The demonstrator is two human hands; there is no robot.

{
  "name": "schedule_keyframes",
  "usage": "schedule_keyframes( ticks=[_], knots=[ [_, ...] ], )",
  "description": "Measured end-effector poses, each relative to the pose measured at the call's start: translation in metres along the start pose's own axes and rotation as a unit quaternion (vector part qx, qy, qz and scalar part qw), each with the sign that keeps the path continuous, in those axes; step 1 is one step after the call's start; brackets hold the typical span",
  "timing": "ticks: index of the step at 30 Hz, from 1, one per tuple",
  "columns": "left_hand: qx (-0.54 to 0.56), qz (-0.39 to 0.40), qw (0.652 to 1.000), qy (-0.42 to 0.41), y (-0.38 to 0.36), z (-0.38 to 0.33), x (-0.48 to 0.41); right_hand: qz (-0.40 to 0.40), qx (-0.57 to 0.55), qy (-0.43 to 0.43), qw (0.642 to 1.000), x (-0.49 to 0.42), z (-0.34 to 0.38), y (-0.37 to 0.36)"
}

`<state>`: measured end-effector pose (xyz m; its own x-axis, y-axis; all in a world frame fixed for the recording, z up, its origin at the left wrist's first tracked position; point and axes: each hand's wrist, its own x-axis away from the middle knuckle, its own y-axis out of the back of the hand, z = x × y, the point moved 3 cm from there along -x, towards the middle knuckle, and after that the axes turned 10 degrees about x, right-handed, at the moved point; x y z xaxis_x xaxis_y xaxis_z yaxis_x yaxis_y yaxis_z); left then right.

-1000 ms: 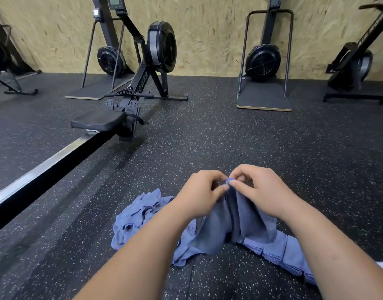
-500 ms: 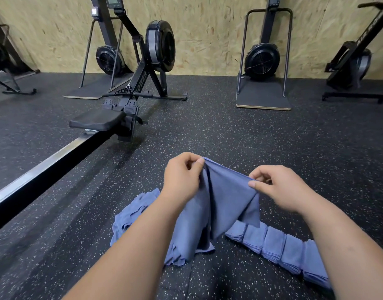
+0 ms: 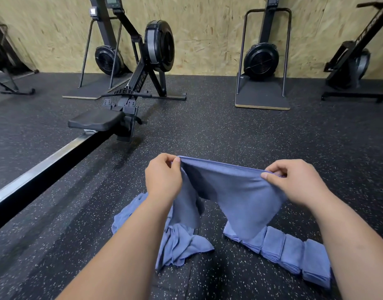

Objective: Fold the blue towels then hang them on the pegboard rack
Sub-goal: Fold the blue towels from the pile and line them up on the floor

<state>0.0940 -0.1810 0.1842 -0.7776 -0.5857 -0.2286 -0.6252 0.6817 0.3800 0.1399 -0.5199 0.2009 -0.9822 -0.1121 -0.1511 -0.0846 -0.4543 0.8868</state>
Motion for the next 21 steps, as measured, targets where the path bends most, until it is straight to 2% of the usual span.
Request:
schedule_keyframes(
  ticks=[3,6,10,16,18,21],
  knots=[
    [-0.021,0.021,1.0,-0.004,-0.003,0.0,0.002,0.018,-0.119,-0.026,0.992,0.002,0.005,-0.005],
    [-0.04,0.049,0.998,0.003,-0.008,0.003,0.003,0.05,-0.302,-0.041,0.951,0.005,0.017,-0.007],
    [-0.042,0.091,0.995,-0.008,-0.014,0.001,0.009,0.086,-0.404,-0.033,0.91,0.008,0.037,-0.009],
    [0.056,0.187,0.979,-0.056,-0.03,-0.009,0.017,0.177,-0.37,0.018,0.912,0.015,0.06,-0.025],
    [0.103,0.224,0.968,-0.057,-0.032,-0.013,0.021,0.169,-0.322,0.06,0.93,0.016,0.064,-0.028],
    [0.161,0.275,0.946,-0.059,-0.034,-0.017,0.027,0.113,-0.243,0.087,0.959,0.016,0.065,-0.028]
  ],
)
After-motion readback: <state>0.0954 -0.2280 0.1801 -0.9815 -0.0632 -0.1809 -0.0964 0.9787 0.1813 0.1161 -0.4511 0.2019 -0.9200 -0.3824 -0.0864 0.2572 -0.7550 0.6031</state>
